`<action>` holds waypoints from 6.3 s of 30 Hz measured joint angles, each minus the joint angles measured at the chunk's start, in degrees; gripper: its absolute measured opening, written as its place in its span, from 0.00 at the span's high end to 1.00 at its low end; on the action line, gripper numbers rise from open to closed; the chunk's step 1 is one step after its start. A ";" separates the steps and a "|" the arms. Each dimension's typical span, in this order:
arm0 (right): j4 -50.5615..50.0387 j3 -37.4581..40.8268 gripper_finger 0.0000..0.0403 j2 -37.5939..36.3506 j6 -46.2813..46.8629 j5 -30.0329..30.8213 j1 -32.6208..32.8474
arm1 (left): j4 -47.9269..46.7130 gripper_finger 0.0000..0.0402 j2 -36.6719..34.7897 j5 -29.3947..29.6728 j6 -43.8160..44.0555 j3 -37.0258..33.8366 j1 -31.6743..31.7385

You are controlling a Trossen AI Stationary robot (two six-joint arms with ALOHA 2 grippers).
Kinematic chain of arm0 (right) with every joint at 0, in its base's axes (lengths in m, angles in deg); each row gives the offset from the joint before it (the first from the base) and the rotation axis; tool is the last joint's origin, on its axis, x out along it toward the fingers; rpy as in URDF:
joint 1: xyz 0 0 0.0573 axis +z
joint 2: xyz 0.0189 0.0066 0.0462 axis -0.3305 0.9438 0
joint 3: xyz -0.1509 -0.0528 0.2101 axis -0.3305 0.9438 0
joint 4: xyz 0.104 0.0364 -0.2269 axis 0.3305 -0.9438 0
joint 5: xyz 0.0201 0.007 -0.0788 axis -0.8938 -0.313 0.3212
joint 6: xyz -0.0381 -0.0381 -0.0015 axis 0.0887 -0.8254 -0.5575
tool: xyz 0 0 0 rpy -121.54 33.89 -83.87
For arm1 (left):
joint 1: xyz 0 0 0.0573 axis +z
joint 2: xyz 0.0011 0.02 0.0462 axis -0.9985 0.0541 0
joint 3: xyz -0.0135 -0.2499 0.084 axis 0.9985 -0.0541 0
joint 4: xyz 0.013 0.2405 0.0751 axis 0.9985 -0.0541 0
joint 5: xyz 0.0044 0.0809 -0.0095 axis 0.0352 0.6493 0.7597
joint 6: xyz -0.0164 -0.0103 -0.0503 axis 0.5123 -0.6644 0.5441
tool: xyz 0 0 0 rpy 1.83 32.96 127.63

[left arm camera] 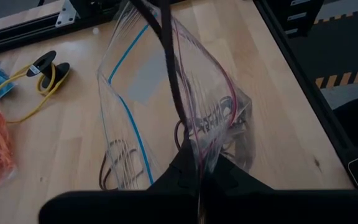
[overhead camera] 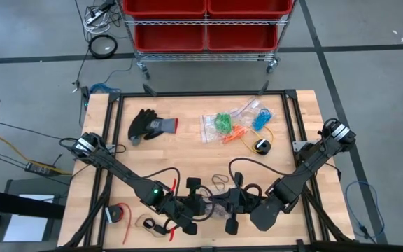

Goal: Sort rubber bands
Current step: Put the black rubber band into the transparent zip bag

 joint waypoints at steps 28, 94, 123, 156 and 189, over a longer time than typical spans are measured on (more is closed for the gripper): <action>-21.40 0.85 1.00 0.15 26.89 -30.01 -4.48 | -0.16 0.99 0.00 0.01 -0.22 0.00 0.00; -36.20 0.97 0.65 20.70 33.27 -17.09 -7.91 | -28.12 0.99 -0.02 9.81 6.84 0.00 -3.82; -3.82 27.21 0.66 12.39 45.53 -3.12 -1.27 | -24.22 0.99 -0.07 9.78 9.18 -4.28 -3.87; 6.85 27.10 0.37 12.28 19.12 -11.40 -16.03 | -23.52 0.99 -0.07 9.95 8.87 -4.29 -3.69; 17.50 25.75 1.00 -3.42 7.59 -5.21 -9.31 | -20.67 0.99 -0.04 10.06 2.78 -4.30 -3.32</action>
